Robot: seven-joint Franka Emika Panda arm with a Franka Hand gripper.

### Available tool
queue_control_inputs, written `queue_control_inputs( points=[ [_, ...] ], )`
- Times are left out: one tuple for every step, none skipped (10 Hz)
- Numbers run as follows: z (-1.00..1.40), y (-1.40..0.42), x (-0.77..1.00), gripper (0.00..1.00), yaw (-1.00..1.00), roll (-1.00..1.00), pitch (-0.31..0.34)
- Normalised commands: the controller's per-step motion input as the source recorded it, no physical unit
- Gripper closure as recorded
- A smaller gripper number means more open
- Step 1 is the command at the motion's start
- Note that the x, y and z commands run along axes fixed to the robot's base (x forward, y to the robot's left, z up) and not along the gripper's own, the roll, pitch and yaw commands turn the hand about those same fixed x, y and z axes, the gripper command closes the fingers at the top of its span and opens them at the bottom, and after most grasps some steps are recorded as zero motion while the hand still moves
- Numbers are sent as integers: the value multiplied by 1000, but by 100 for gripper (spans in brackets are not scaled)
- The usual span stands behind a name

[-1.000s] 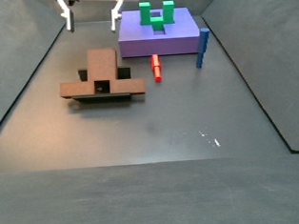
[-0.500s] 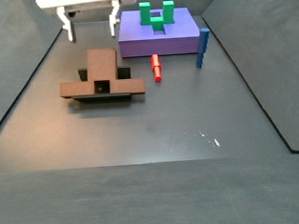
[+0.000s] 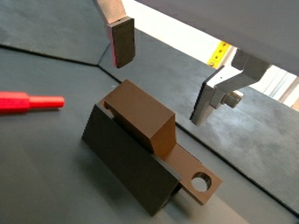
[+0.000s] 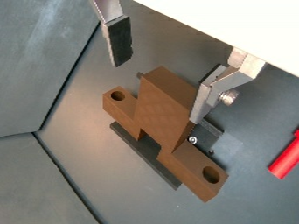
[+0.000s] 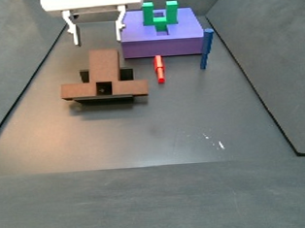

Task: Pick up the brown object. Move up. Place the brown object on the fixture. Regrasp the brown object. Move to above the board. Insert the brown object.
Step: Regrasp the brown object.

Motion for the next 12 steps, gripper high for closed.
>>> queue_control_inputs(
  points=[
    [-206,114,0,0,31,-89,-183],
    [-274,200,0,0,0,0,-23],
    [-260,209,-57,0,0,0,0],
    [-254,197,-37,0,0,0,0],
    [-266,131,0,0,0,3,0],
    [-377,0,11,0,0,126,0],
    [-406,0,9,0,0,220,23],
    [-337,0,0,0,0,200,29],
    [-94,0,0,0,0,97,80],
    [0,0,0,0,0,0,54],
    [0,0,0,0,0,9,0],
    [-3,-6,0,0,0,49,0]
  ],
)
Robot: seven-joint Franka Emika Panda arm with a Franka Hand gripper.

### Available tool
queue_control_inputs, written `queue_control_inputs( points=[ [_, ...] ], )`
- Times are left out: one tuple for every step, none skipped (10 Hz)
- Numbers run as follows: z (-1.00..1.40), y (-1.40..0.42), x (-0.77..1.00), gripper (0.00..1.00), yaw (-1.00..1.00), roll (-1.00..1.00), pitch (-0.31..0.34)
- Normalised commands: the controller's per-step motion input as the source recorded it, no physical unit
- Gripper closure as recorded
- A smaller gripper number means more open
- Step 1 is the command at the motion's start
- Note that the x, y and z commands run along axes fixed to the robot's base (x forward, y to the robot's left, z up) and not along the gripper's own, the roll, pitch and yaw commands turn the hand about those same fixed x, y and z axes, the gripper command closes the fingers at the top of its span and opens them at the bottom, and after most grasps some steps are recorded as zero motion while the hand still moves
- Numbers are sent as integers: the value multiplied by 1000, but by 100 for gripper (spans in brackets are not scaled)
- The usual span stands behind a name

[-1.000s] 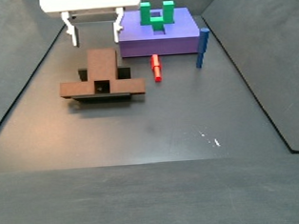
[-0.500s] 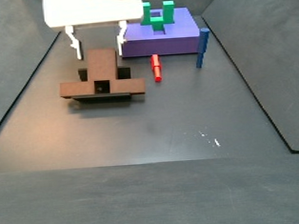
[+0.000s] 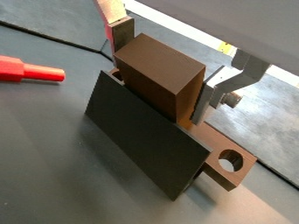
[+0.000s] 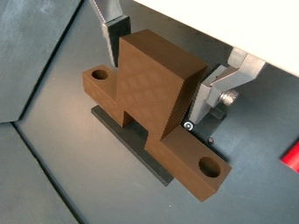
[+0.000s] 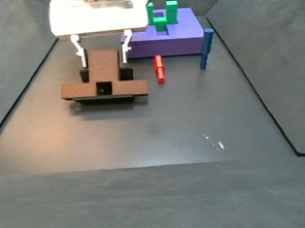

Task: Pick up the brown object. Move up. Place the brown object on the fixture. Regrasp the brown object. Move to above the board. Insert the brown object.
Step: Regrasp the brown object.

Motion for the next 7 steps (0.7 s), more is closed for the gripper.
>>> queue_control_inputs(
  points=[
    [0,0,0,0,0,37,0],
    [0,0,0,0,0,0,0],
    [0,0,0,100,0,0,0],
    [0,0,0,100,0,0,0],
    [0,0,0,100,0,0,0],
    [0,0,0,100,0,0,0],
    [0,0,0,100,0,0,0]
  ],
)
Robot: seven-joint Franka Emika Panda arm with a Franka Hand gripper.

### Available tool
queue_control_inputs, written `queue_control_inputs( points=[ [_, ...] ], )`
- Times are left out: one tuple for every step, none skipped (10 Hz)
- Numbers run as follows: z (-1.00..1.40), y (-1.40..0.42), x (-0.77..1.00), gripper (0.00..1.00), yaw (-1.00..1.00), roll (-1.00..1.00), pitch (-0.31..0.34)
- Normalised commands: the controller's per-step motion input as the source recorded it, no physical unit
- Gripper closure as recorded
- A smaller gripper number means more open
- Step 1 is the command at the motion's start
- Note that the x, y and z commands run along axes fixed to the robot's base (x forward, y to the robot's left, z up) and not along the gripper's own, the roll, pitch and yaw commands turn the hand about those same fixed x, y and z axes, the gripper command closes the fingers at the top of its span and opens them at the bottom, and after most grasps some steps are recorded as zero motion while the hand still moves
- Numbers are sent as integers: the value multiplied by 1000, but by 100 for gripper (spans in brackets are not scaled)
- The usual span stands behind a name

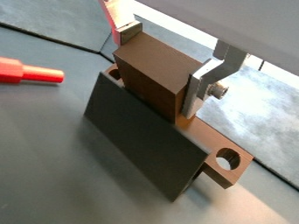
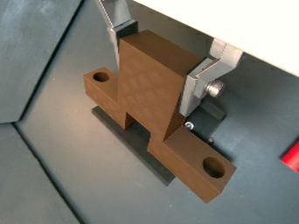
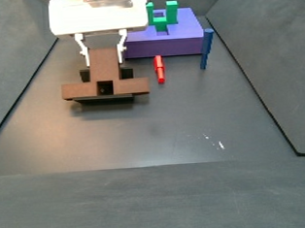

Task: Pick up the brown object. Move up. Place the brown object on the fixture. Regrasp the brown object. Move to above the board. Insert the brown object.
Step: Regrasp the brown object, then move to above the board.

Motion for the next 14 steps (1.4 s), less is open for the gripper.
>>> queue_control_inputs(
  points=[
    [0,0,0,100,0,0,0],
    [0,0,0,100,0,0,0],
    [0,0,0,100,0,0,0],
    [0,0,0,100,0,0,0],
    [0,0,0,100,0,0,0],
    [0,0,0,100,0,0,0],
    [0,0,0,100,0,0,0],
    [0,0,0,100,0,0,0],
    [0,0,0,100,0,0,0],
    [0,0,0,100,0,0,0],
    [0,0,0,100,0,0,0],
    [1400,0,0,100,0,0,0],
    [1400,-33,21,100,-90,-30,-24],
    [1400,-34,-2,100,-95,-63,0]
  ],
)
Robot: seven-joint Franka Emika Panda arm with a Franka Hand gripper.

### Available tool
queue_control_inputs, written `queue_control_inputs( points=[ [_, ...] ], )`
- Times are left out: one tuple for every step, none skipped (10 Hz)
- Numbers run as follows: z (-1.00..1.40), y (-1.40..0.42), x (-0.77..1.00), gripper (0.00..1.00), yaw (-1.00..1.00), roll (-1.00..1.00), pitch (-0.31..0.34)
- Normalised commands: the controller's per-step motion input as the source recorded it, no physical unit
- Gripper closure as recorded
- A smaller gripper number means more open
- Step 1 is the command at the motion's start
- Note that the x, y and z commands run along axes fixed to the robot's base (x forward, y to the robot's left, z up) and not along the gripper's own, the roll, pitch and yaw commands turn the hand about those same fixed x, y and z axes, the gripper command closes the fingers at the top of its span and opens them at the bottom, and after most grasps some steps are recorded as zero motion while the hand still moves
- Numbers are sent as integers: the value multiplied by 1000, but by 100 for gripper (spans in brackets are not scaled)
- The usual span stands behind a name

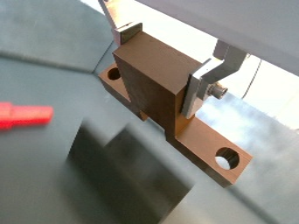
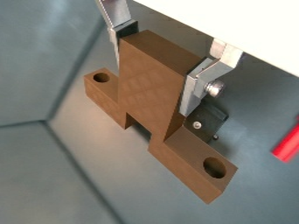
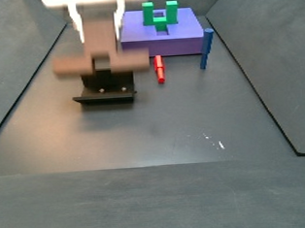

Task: Pick up the brown object. Move up. Place the brown object on the fixture. Regrasp the brown object. Move to above the board. Insert the brown object.
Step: Move to above the board.

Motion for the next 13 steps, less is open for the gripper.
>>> queue_control_inputs(
  points=[
    [1400,-15,8,100,-69,-46,24],
    [1400,-23,22,100,-56,-29,62],
    [1400,-50,28,100,-37,-5,103],
    [1400,-36,46,100,-18,-8,115],
    [770,-34,45,100,-2,-7,125],
    [387,-25,50,100,16,5,132],
    [210,-25,61,100,34,3,132],
    [291,-1400,-935,100,-37,-1000,89],
    [281,-1400,-951,100,-35,-1000,80],
    [300,-1400,-1013,100,-25,-1000,48],
    [270,-1400,-1053,100,-14,-1000,46],
    [277,-1400,-1039,100,-13,-1000,43],
    [275,-1400,-1052,100,-7,-1000,35]
  ],
)
